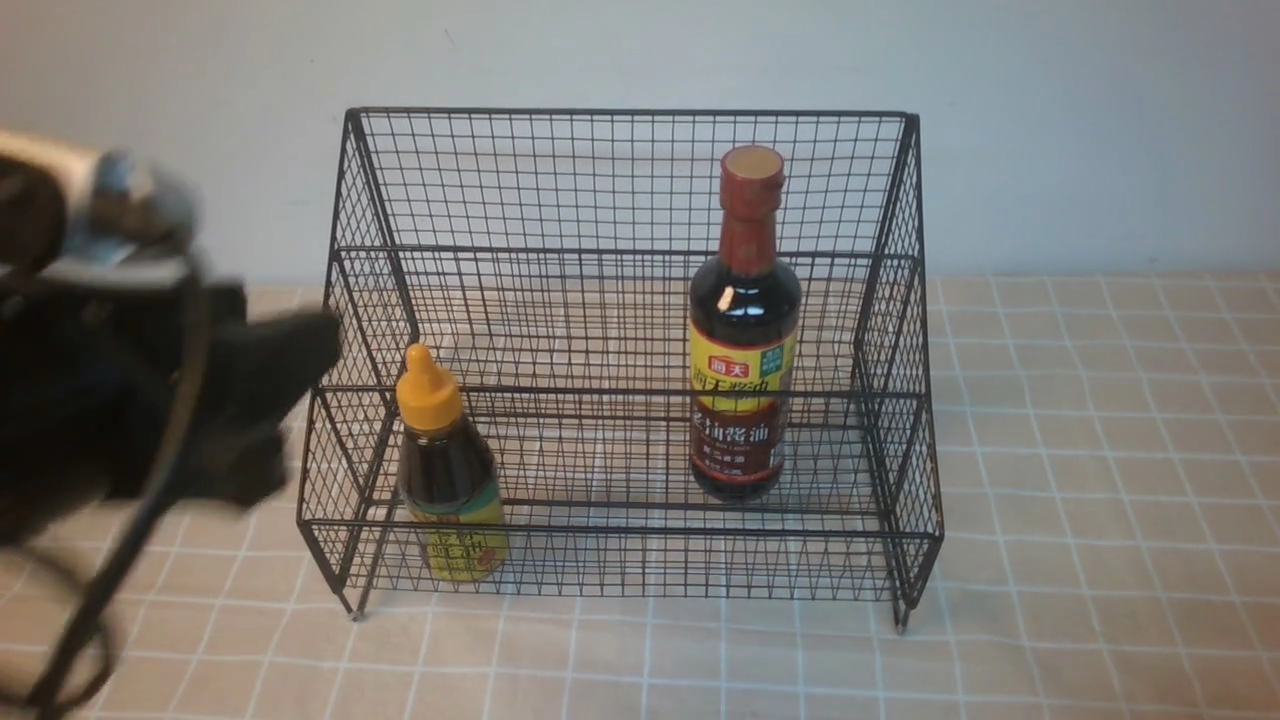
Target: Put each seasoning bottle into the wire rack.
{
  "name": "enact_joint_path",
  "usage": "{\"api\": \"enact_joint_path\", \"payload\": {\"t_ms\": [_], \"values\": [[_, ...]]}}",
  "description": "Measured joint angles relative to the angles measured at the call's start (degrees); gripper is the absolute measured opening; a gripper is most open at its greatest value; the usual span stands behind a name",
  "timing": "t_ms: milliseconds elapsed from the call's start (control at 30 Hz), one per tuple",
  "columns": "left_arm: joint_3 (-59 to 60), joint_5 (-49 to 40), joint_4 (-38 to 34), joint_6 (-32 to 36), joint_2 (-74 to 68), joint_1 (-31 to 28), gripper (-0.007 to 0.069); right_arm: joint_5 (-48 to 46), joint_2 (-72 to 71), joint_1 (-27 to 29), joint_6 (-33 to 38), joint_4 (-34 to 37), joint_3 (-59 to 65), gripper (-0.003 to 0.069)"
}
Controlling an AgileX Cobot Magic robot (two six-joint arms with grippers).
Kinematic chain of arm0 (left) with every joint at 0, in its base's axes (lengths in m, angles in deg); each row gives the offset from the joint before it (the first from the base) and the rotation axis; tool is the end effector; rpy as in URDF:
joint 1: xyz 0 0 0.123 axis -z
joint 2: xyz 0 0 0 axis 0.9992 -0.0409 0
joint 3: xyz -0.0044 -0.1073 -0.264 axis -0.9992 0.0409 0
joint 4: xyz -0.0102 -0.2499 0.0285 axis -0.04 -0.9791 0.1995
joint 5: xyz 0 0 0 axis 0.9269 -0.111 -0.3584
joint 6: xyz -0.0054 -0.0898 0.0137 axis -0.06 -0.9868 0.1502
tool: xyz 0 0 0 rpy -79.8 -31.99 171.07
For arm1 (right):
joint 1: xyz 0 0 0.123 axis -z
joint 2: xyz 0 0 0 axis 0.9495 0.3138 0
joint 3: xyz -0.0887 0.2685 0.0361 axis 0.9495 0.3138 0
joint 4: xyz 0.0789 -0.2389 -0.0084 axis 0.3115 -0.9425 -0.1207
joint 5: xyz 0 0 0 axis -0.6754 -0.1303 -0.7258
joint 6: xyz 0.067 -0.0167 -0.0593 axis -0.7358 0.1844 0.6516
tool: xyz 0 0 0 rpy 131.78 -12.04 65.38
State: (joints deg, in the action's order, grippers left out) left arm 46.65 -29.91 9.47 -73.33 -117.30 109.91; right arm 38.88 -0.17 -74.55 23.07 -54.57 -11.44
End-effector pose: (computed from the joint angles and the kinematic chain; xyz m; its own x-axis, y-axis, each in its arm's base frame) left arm 0.1328 -0.0636 0.3476 -0.3836 0.0594 -0.9216 0.4246 0.8976 -0.1189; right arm 0.0521 -0.0020 0.1733 -0.2997 0.0332 -0.9535 0.0127 0.9994 0.0308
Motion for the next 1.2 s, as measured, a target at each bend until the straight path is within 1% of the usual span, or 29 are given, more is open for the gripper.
{"api": "enact_joint_path", "payload": {"t_ms": [33,67,100,133,200,233,267,300,433,633,833,967,1033,1133,1200], "values": [[0.09,-3.47,0.0,-1.32,1.8,0.0,0.0211,0.0,0.0,0.0,0.0,0.0,0.0,-0.0014],[0.1,-4.61,0.0,-1.89,2.54,0.0,0.0198,0.0,0.0,0.0,0.0,0.0,0.0,-0.0014],[0.72,-7.14,0.0,-3.15,4.88,0.0,0.0108,0.0,0.0,0.0,0.0,0.0,0.0,-0.0014],[1.76,-8.23,0.0,-3.77,7.05,0.0,0.0061,0.0,0.0,0.0,0.0,0.0,0.0,-0.0014],[4.39,-8.89,0.24,-4.61,13.32,0.0,0.0011,0.0,0.0,0.0,0.0,0.0,0.0,-0.0014],[5.33,-8.77,0.38,-4.75,15.61,0.0,0.0002,0.0,0.0,0.0,0.0,0.0,0.0,-0.0014],[5.57,-8.73,0.38,-4.75,16.19,0.0,0.0002,0.0,0.0,0.0,0.0,0.0,0.0,-0.0014],[7.47,-8.63,0.5,-4.87,21.3,0.0,-0.0007,0.0,0.0,0.0,0.0,0.0,0.0,-0.0014],[9.66,-8.98,0.63,-4.89,29.6,0.0,-0.0007,0.0,0.0,0.0,0.0,0.0,0.0,-0.0014],[10.61,-9.37,0.63,-4.84,38.53,0.0,-0.0007,0.0,0.0,0.0,0.0,0.0,0.0,-0.0014],[10.61,-9.37,0.8,-4.38,39.52,0.0,-0.0007,0.0,0.0,0.0,0.0,0.0,0.0,-0.0014],[10.65,-9.37,2.67,-4.24,39.52,0.0,-0.0007,0.0,0.0,0.0,0.0,0.0,0.0,-0.0014],[11.65,-8.74,5.25,-3.99,39.63,-0.29,-0.0007,0.0,0.0,0.0,0.0,0.0,0.0,-0.0014],[14.7,-7.6,8.11,-3.92,40.66,-2.71,-0.0007,0.0,0.0,0.0,0.0,0.0,0.0,-0.0014],[18.58,-6.13,9.25,-3.76,41.93,-5.85,-0.0007,0.0,0.0,0.0,0.0,0.0,0.0,-0.0014]]}}
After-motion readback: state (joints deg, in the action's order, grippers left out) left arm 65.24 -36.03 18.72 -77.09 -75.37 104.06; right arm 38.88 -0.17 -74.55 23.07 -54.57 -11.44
